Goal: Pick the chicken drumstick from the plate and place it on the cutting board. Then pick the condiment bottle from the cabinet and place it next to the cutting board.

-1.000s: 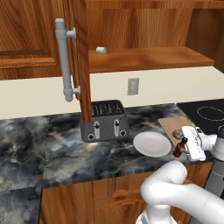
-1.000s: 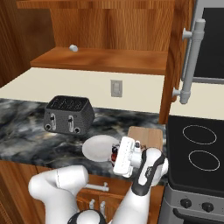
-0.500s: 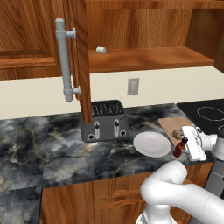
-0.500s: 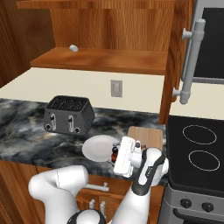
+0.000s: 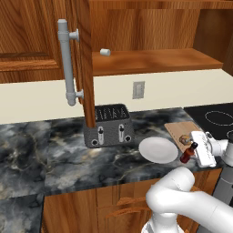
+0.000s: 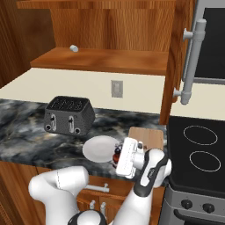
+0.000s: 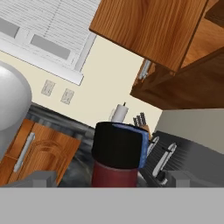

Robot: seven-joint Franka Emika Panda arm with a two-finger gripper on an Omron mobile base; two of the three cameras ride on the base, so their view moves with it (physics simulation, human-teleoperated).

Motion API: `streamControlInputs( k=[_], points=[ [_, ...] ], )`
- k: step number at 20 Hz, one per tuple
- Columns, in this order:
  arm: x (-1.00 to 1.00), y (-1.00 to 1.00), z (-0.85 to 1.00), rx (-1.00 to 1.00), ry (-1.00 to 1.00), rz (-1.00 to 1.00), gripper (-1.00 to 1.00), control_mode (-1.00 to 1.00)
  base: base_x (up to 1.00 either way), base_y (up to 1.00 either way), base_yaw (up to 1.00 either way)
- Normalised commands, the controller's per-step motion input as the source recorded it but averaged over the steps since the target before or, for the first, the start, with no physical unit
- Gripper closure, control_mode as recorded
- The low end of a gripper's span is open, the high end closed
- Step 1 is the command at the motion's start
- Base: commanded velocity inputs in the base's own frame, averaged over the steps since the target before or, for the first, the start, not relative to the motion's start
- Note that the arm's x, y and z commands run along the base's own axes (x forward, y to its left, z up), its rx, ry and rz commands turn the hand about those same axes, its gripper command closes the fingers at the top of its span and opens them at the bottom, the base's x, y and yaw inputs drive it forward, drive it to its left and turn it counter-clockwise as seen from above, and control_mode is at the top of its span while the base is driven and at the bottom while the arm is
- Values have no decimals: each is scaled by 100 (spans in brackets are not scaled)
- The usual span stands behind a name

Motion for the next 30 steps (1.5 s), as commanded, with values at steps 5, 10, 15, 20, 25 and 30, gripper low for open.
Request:
streamControlInputs(
  k=[5,10,15,20,25,30],
  points=[
    [0,-12,-1,0,0,0,-100,-100,0,0,0],
    [0,-11,-2,0,0,0,-100,-100,0,0,0],
    [0,-9,-2,0,0,0,-100,-100,0,0,0],
    [0,-10,-3,0,0,0,-100,-100,0,0,0],
    [2,-1,-1,0,0,0,-100,-100,0,0,0],
    [4,0,-1,0,7,0,-100,-100,0,0,0]
  ],
)
